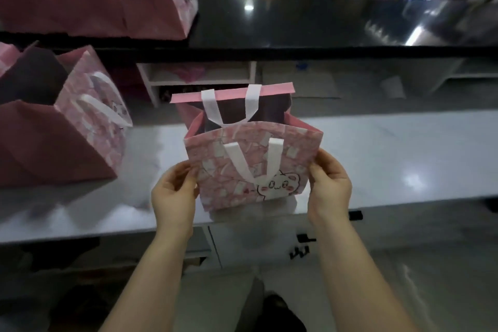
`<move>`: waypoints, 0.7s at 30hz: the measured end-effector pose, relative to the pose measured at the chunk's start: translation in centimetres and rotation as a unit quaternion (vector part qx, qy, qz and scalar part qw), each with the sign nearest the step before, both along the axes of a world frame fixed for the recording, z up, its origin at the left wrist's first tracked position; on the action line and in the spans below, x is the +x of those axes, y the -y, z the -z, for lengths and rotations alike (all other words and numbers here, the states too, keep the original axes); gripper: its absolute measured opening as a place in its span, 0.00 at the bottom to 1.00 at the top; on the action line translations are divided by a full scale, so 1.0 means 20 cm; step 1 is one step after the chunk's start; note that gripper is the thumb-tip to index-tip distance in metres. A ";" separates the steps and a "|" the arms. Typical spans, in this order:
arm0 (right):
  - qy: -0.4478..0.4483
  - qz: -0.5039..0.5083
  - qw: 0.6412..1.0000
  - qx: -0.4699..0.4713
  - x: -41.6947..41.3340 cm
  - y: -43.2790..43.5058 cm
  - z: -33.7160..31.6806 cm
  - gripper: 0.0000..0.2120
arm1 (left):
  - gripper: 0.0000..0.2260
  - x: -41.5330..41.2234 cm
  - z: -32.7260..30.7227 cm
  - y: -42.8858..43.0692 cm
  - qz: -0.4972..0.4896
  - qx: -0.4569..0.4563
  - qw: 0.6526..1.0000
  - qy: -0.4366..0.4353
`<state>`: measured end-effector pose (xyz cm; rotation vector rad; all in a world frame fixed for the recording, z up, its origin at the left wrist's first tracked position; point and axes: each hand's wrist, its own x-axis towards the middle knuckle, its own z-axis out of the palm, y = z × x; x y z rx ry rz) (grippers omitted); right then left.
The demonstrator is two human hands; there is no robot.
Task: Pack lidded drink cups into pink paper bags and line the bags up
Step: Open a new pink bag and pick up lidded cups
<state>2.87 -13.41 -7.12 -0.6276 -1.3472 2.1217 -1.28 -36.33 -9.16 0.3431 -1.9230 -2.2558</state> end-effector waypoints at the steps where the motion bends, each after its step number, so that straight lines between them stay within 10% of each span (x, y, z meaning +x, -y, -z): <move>1: -0.004 0.021 1.000 -0.001 0.07 -0.05 -0.01 0.12 | 0.10 0.00 -0.01 -0.06 0.025 -0.002 1.000 -0.003; 21: -0.059 0.368 0.928 -0.015 1.50 -1.67 -0.21 0.12 | 0.10 0.76 -0.24 -2.07 0.428 0.001 0.901 -0.071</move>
